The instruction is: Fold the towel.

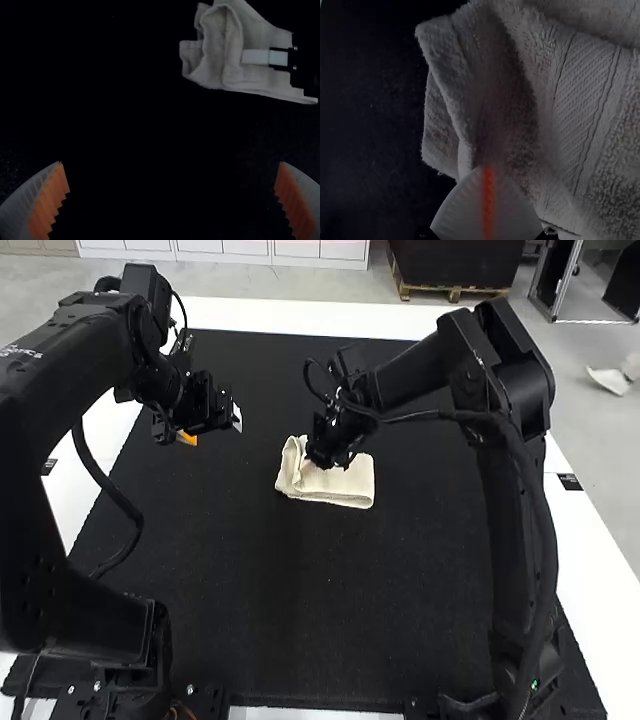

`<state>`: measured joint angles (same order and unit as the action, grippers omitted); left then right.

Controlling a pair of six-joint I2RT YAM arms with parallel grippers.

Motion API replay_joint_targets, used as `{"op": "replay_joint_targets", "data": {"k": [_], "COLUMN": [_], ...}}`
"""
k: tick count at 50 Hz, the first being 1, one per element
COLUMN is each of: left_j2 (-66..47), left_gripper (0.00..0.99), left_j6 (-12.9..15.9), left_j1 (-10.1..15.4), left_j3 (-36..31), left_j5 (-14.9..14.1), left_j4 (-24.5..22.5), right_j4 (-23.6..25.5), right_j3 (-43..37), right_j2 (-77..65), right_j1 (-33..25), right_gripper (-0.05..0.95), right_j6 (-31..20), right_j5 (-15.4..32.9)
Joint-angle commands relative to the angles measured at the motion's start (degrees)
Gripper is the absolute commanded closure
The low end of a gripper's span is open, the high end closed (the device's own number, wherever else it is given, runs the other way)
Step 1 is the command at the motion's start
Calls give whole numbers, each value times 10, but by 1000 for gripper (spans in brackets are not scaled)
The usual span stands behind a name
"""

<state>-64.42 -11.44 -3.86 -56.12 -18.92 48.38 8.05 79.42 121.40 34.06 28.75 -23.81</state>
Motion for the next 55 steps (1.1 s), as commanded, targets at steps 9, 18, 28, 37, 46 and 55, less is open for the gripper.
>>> {"op": "replay_joint_targets", "data": {"k": [9,18,28,37,46,55], "left_j2": [23,22,22,23,22,22], "left_gripper": [25,25,25,25,25,25], "left_j6": [-2,-2,-2,-2,-2,-2], "left_j1": [-1,-2,-4,-4,-4,-5], "left_j3": [-17,-17,-15,-15,-14,-14], "left_j5": [-8,-8,-8,-8,-8,-8], "left_j4": [-2,-2,-1,-1,-1,-1], "right_j4": [-1,-3,-6,-4,-4,-3], "right_j3": [-10,-10,-1,19,40,70], "right_j2": [-9,-6,7,23,39,58], "right_j1": [7,17,25,28,29,33], "right_gripper": [920,918,918,918,918,918], "right_j6": [0,3,3,3,3,3], "right_j5": [-6,-6,-6,-6,-6,-6]}}
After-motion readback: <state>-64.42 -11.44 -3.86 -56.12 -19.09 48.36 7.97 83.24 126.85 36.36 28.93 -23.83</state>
